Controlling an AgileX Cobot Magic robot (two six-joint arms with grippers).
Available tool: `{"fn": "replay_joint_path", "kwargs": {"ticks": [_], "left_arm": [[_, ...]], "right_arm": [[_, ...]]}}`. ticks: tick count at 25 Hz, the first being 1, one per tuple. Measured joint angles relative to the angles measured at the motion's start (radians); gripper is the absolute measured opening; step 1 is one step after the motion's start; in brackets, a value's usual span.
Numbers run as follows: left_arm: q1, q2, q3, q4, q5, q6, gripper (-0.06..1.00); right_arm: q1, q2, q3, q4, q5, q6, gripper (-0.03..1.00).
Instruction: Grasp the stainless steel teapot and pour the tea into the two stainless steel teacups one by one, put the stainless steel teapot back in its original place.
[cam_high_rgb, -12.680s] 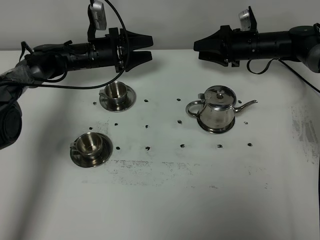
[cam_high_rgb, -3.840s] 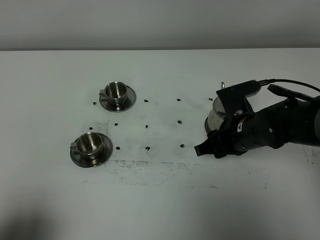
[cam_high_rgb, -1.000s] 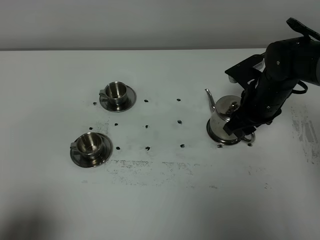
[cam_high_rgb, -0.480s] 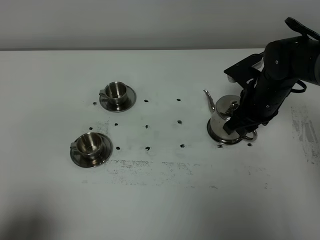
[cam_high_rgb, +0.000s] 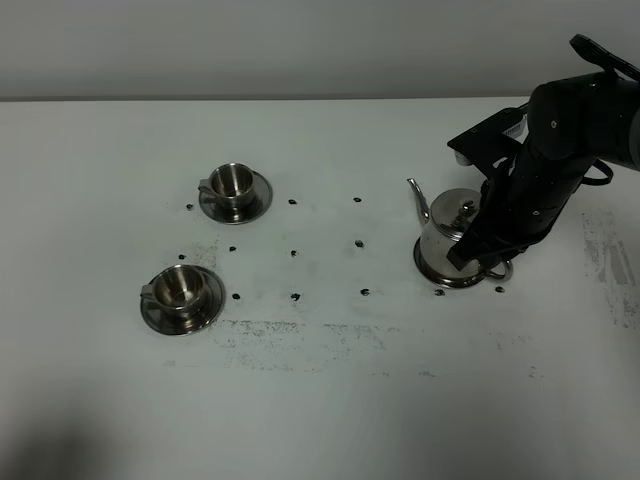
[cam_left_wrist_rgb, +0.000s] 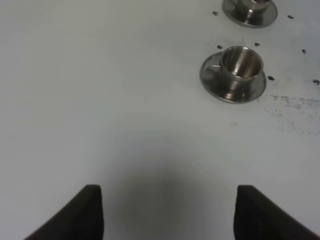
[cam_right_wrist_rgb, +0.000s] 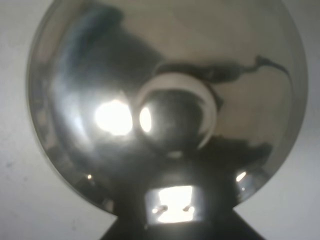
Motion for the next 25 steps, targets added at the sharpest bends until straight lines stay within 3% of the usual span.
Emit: {"fn": "replay_joint_path", "kwargs": {"ticks": [8,16,20,25], "left_arm": [[0.000,0.000,0.000,0.000,0.000,0.000,0.54],[0.000,0.000,0.000,0.000,0.000,0.000,0.54],[0.000,0.000,0.000,0.000,0.000,0.000,0.54],[0.000,0.000,0.000,0.000,0.000,0.000,0.54]], "right_arm": [[0.000,-0.024,0.000,0.024,0.001,-0.002,0.18],[0.000,-0.187,0.000,0.038,0.039,-0.028,0.18],[0.037,-0.212,0.000,0.040,0.068,-0.111,0.18],[0.155,-0.206,0.001,0.043,0.048,-0.278,0.18]]}}
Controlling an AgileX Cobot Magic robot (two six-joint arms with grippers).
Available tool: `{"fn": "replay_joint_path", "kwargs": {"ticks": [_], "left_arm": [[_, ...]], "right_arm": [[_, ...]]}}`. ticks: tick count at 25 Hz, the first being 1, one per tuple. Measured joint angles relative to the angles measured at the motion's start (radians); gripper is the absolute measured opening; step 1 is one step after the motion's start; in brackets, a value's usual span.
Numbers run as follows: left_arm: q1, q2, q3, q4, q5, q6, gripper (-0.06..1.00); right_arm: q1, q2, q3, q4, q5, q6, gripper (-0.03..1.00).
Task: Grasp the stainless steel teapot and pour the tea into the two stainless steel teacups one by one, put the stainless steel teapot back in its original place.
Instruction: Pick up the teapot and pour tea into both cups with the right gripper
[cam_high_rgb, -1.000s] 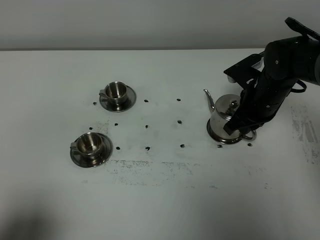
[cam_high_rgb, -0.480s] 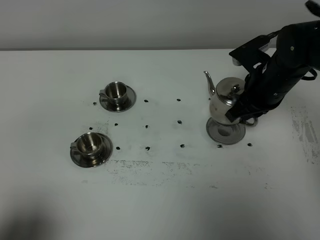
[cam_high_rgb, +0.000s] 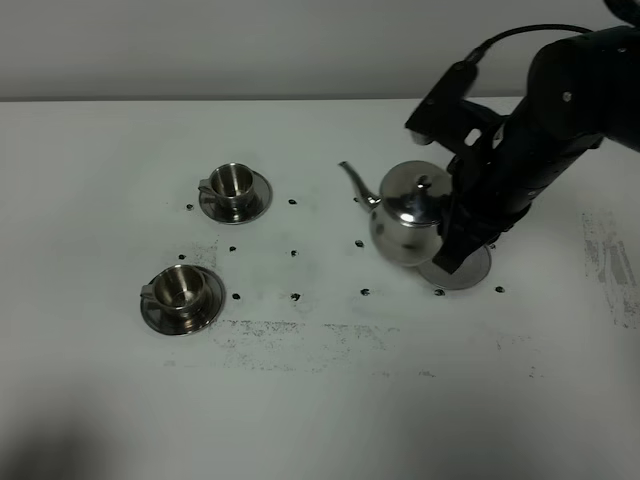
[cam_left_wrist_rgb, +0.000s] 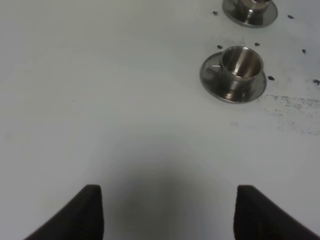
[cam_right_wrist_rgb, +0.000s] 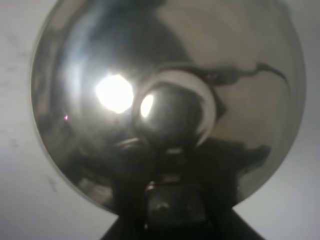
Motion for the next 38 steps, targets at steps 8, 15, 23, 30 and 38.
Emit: {"fn": "replay_joint_path", "kwargs": {"ticks": [8,15,23,30,38], "left_arm": [[0.000,0.000,0.000,0.000,0.000,0.000,0.54],[0.000,0.000,0.000,0.000,0.000,0.000,0.54],[0.000,0.000,0.000,0.000,0.000,0.000,0.54],[0.000,0.000,0.000,0.000,0.000,0.000,0.54],[0.000,0.000,0.000,0.000,0.000,0.000,0.54]], "right_arm": [[0.124,0.141,-0.152,-0.079,0.095,-0.095,0.18],[0.187,0.277,-0.370,-0.098,0.196,-0.143,0.18],[0.259,0.378,-0.499,-0.185,0.267,-0.164,0.18],[0.303,0.442,-0.584,-0.249,0.296,-0.157,0.18],[0.343,0.486,-0.629,-0.320,0.297,-0.151,0.18]]}}
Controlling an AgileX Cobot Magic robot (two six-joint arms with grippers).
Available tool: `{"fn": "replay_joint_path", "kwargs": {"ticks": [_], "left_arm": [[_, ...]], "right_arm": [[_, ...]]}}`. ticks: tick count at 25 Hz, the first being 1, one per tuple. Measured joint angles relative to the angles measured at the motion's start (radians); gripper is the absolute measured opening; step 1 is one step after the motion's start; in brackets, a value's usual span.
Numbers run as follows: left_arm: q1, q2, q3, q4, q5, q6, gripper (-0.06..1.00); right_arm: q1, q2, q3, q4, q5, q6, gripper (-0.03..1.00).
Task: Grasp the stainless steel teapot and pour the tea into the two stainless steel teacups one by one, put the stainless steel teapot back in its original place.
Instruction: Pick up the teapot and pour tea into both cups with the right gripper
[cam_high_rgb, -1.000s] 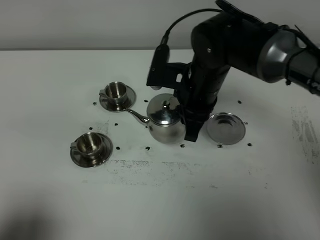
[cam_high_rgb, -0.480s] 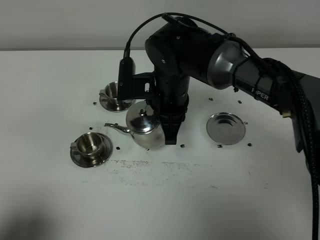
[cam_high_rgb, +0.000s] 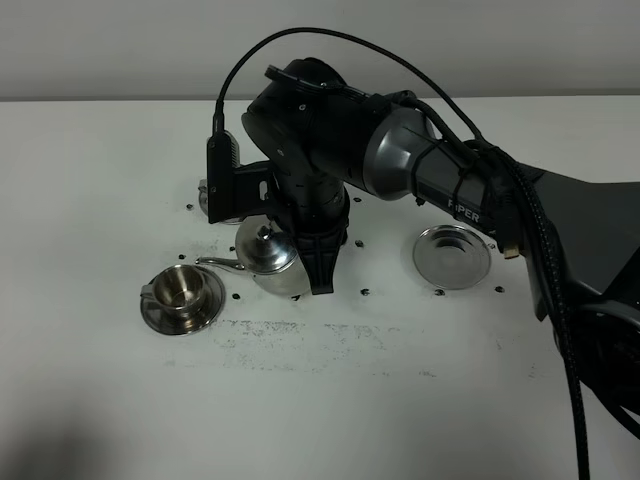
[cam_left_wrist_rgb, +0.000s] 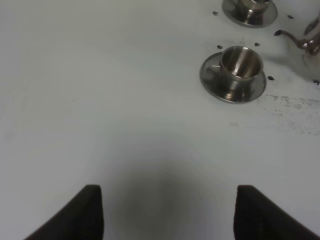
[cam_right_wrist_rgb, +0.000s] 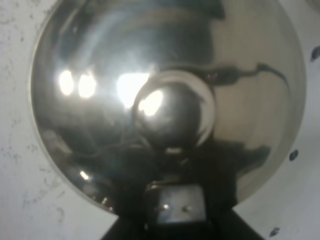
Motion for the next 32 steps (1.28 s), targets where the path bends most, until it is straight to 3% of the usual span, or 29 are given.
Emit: {"fn": "replay_joint_path", "kwargs": {"ticks": [32], "left_arm": [[0.000,0.000,0.000,-0.001,0.000,0.000,0.54]], "right_arm": [[0.104,0.019,-0.001,-0.251,-0.065,0.025,0.18]]}}
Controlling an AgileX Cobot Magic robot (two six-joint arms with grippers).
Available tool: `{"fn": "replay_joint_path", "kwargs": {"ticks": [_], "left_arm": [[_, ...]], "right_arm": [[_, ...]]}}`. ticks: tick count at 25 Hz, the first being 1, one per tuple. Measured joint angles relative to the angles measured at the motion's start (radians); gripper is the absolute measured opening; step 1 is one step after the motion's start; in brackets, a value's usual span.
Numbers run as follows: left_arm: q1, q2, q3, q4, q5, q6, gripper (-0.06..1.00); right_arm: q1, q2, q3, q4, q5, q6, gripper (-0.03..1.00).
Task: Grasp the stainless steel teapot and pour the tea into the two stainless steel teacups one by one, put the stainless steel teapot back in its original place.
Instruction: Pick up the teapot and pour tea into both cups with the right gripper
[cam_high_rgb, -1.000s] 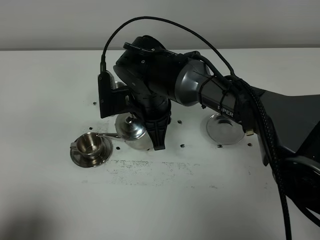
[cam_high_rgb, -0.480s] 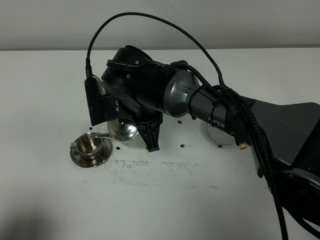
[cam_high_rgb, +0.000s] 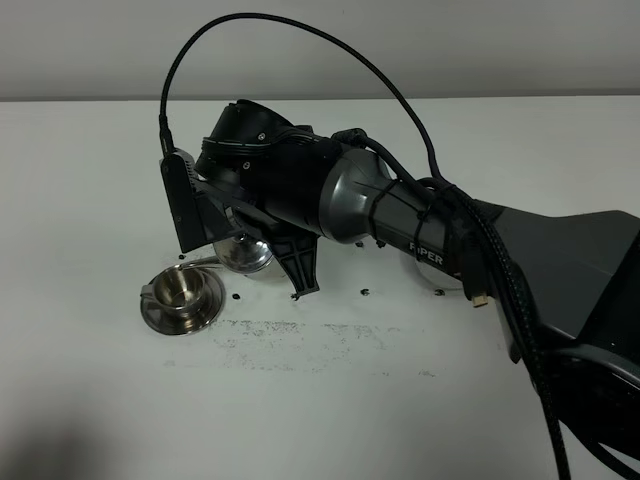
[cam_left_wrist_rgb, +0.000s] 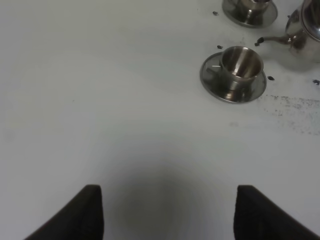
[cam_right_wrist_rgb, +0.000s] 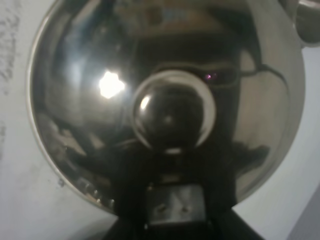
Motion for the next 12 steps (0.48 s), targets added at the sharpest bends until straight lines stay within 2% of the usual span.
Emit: {"fn": "replay_joint_path", "kwargs": {"ticks": [12], "left_arm": [[0.000,0.000,0.000,0.000,0.000,0.000,0.54]], "right_arm": [[0.045,0.020,0.000,-0.077,-0.002,0.000,0.18]]}}
